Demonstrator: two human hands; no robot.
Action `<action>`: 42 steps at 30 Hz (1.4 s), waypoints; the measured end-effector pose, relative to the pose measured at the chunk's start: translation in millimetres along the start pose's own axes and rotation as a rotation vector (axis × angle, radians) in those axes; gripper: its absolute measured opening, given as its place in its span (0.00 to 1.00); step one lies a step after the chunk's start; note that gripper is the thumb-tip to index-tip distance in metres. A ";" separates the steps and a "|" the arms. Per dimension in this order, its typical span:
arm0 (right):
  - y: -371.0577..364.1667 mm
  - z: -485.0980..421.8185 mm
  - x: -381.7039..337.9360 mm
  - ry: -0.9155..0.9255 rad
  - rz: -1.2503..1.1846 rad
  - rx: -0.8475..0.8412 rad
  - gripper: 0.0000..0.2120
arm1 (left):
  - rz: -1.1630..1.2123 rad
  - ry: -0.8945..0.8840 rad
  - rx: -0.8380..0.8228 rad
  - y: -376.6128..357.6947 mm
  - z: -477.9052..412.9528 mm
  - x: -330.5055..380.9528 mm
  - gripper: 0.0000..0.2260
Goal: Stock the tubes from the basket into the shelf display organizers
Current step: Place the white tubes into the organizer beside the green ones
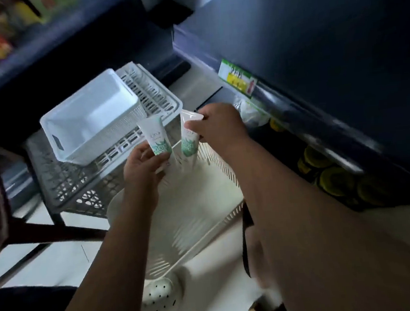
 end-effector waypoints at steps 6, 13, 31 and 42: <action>67.1 51.3 -74.2 0.211 -0.045 0.143 0.06 | -0.045 -0.179 -0.212 -50.9 23.3 85.1 0.17; 182.8 116.8 -125.2 0.304 0.000 0.344 0.08 | -0.009 -0.383 -0.427 -128.8 68.0 154.3 0.13; 404.5 339.4 -115.2 0.207 -0.001 0.860 0.04 | 0.137 -0.573 -1.014 -337.3 243.8 201.3 0.11; 485.9 399.3 -53.3 0.224 -0.163 1.146 0.05 | 0.147 -0.542 -1.145 -421.1 325.5 176.8 0.13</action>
Point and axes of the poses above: each hand's wrist, its own z-axis away from the middle knuckle, its own y-axis out of the back of the hand, x = y × z, the point moved 2 cm from there along -z, towards the middle knuckle, and after that the axes turned 8 degrees about -y, right-handed, at the moved point
